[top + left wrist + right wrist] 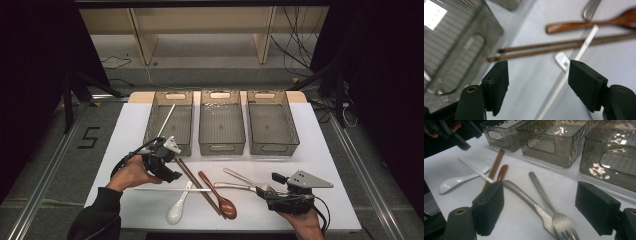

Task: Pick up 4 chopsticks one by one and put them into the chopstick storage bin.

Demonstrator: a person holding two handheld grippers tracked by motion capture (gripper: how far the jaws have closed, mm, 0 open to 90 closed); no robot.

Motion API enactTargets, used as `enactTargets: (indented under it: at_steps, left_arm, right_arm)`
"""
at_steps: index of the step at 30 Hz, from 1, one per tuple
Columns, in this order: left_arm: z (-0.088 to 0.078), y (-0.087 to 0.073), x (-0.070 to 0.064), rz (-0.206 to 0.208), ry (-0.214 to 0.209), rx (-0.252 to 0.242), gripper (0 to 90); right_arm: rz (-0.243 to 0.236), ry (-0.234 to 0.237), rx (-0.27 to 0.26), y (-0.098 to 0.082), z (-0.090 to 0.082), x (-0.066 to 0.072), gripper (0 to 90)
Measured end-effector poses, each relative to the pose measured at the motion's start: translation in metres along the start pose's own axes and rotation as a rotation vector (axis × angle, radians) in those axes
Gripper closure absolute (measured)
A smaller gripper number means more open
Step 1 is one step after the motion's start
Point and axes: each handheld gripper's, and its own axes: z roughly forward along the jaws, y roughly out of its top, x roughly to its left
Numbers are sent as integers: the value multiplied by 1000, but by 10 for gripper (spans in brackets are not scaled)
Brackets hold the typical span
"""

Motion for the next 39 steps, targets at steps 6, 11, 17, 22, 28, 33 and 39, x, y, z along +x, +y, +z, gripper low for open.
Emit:
enactTargets:
  at_steps: [6, 11, 17, 22, 28, 33, 39]
  left_arm:
    - [13, -4, -10, 52, -26, 71, 347]
    - [20, -8, -16, 98, -61, 120, 390]
    - [29, -12, -21, 158, -86, 169, 485]
    - [35, -13, -23, 200, -103, 194, 571]
    - [39, -15, -21, 209, -111, 199, 641]
    - [43, -17, -20, 213, -120, 204, 687]
    - [46, -17, -20, 236, -129, 210, 733]
  right_arm:
    - [-1, 0, 0, 0, 0, 0, 239]
    - [1, -1, 3, 0, -1, -1, 239]
    - [-1, -1, 2, 0, 0, 0, 239]
    - [0, -1, 4, 0, -1, 0, 239]
    - [-1, 1, 4, 0, -1, 0, 239]
    - [-2, 1, 4, 0, -1, 0, 239]
    - [-4, 1, 5, 0, 0, 0, 239]
